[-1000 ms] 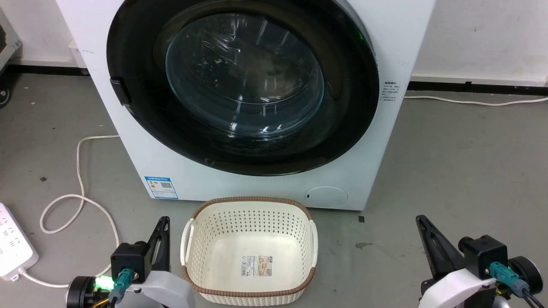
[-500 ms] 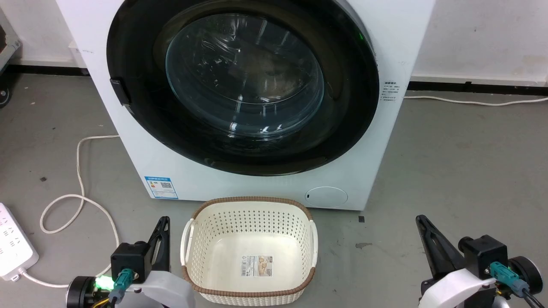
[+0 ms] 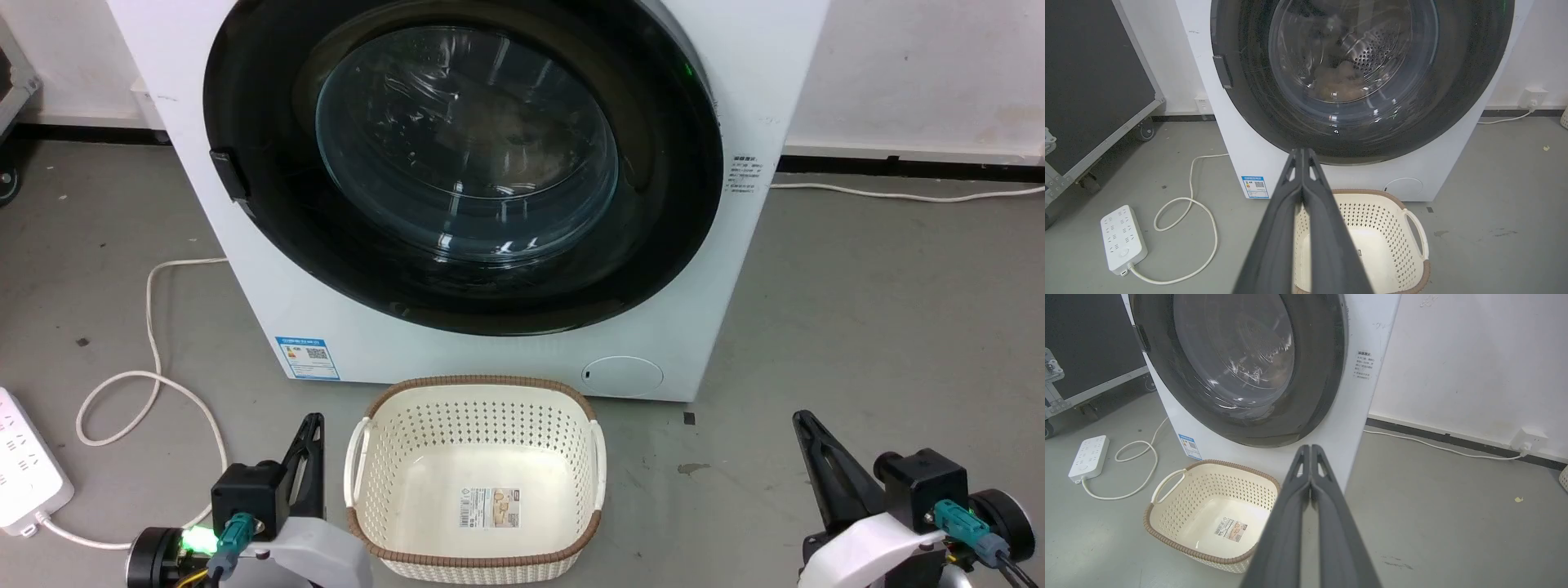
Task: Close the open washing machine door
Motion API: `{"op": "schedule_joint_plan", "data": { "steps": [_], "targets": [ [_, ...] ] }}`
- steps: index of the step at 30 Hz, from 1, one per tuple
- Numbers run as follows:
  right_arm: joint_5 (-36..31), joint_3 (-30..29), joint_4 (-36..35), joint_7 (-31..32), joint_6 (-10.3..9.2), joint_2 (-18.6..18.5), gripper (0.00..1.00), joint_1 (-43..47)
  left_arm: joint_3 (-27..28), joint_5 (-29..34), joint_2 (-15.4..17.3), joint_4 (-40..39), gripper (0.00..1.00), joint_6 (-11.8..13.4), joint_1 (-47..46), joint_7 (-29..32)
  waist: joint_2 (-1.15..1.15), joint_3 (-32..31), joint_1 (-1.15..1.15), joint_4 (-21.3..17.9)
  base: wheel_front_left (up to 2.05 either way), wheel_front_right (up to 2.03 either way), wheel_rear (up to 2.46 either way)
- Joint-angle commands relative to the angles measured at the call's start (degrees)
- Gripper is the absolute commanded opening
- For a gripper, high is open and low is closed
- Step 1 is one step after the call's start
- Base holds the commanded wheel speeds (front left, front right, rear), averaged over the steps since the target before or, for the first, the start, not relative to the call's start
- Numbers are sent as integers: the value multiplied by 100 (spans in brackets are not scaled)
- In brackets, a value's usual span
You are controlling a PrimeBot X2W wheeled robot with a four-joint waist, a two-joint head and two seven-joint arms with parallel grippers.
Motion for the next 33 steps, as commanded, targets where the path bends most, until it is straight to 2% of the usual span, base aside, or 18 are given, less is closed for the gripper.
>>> {"op": "schedule_joint_plan", "data": {
  "steps": [1, 33],
  "targets": [
    [-35, -2, -32, 2, -4, 27, 0, -81, 6, 14, -2, -24, 0, 16, -85, 2, 0, 0, 0, 0, 0, 0, 0],
    [-35, -2, -32, 2, -4, 27, 0, -81, 6, 14, -2, -24, 0, 16, -85, 2, 0, 0, 0, 0, 0, 0, 0]
  ]
}}
